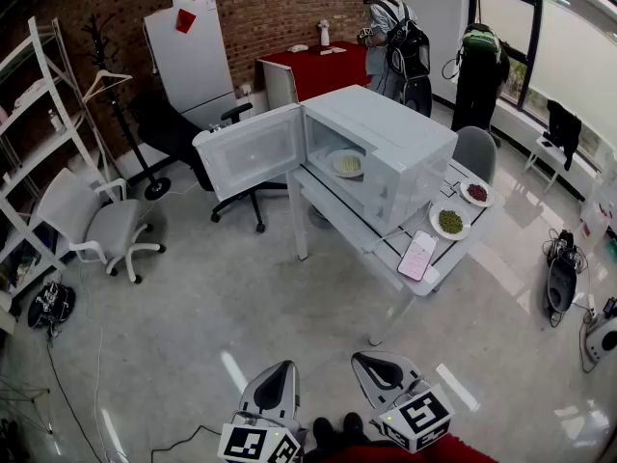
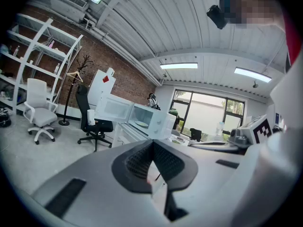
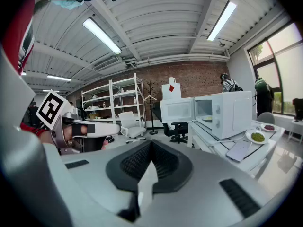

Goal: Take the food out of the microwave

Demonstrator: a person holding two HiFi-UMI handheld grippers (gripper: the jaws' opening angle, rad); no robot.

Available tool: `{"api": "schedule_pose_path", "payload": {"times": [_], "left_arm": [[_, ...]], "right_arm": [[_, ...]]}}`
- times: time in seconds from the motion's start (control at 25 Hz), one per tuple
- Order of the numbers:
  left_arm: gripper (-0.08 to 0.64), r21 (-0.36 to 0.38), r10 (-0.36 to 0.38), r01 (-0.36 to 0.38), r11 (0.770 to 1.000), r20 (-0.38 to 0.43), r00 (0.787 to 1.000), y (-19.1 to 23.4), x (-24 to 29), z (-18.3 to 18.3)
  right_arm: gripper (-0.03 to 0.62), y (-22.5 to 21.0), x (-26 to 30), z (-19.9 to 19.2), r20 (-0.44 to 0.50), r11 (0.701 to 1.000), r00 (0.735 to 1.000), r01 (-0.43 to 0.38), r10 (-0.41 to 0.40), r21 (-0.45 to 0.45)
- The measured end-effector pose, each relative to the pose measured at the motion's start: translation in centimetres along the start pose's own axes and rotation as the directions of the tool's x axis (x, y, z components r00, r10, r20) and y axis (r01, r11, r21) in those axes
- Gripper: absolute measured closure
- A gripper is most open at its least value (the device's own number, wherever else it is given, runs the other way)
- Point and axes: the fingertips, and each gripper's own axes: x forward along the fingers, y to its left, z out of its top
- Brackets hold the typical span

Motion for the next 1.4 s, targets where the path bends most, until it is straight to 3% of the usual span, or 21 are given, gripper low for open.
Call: {"api": "schedule_pose_path", "payload": {"times": [0.44,0.84,1.4], "left_arm": [[0.552,-0.004,-0.006,0.006,1.000,0.004,1.000,0.5,-0.4,0.1],[0.552,0.056,-0.011,0.009,0.998,0.032,0.999,2.8,-0.9,1.0],[0.552,0.012,-0.031,0.030,0.999,0.050,0.998,6.0,0.2,2.0]], "right_arm": [[0.583,0.3,0.3,-0.2,-0.009,1.000,1.000,0.003,-0.003,-0.017],[0.581,1.7,1.2,0.1,0.006,1.000,1.000,0.007,-0.007,-0.012],[0.581,2.0,3.6,0.7,0.007,0.998,0.998,0.056,-0.056,-0.006]]}}
